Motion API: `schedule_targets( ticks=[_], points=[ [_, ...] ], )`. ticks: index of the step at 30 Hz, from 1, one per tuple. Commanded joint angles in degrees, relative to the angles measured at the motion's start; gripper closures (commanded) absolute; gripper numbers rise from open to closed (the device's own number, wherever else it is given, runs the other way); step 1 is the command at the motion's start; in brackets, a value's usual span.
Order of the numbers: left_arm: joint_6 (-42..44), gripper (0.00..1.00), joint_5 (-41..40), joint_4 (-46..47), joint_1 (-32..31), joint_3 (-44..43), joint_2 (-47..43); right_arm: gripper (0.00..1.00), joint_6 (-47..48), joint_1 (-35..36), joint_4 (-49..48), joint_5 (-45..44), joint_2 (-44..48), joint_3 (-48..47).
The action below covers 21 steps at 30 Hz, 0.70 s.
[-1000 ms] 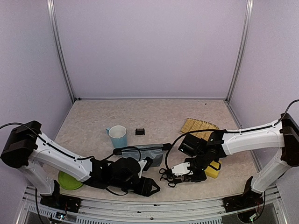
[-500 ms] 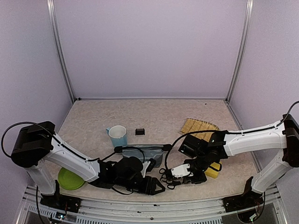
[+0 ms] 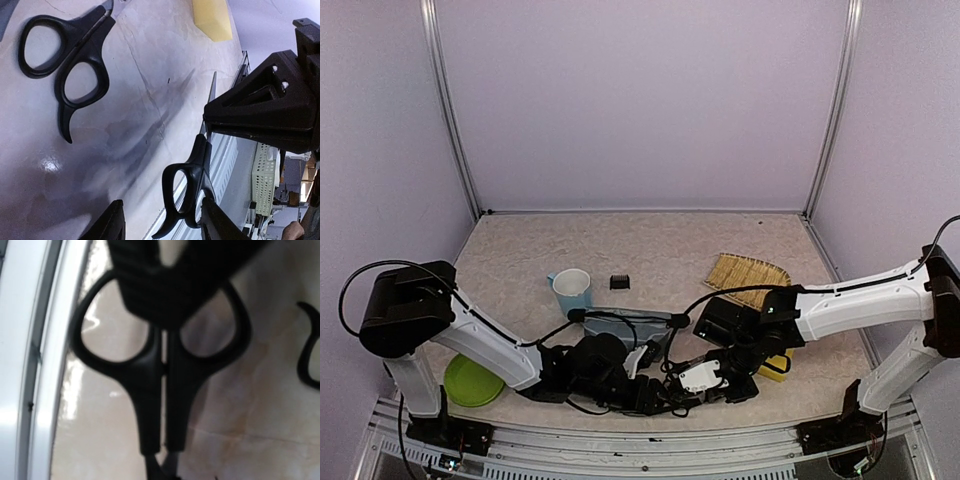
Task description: Sort the hair-cutting tools
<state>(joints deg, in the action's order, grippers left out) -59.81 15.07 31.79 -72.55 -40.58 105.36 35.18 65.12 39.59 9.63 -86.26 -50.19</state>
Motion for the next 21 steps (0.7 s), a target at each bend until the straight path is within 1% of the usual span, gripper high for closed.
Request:
schedule_targets(
  ticks=[1,6,21],
  points=[
    [-0.48,0.53,3.97,4.8,0.64,-1.0,1.62,1.0,0.36,0.79,0.69,-0.22,-0.62,-2.18],
    [-0.59,0.68,5.26,7.1,0.85,-0.91,1.96,1.0,0.33,1.21,0.66,-0.52,-0.81,-2.02],
    [-0.48,0.94,7.17,10.39,1.1,-0.64,2.31,1.0,-0.1,1.79,0.53,-1.9,-1.43,-2.42]
  ],
)
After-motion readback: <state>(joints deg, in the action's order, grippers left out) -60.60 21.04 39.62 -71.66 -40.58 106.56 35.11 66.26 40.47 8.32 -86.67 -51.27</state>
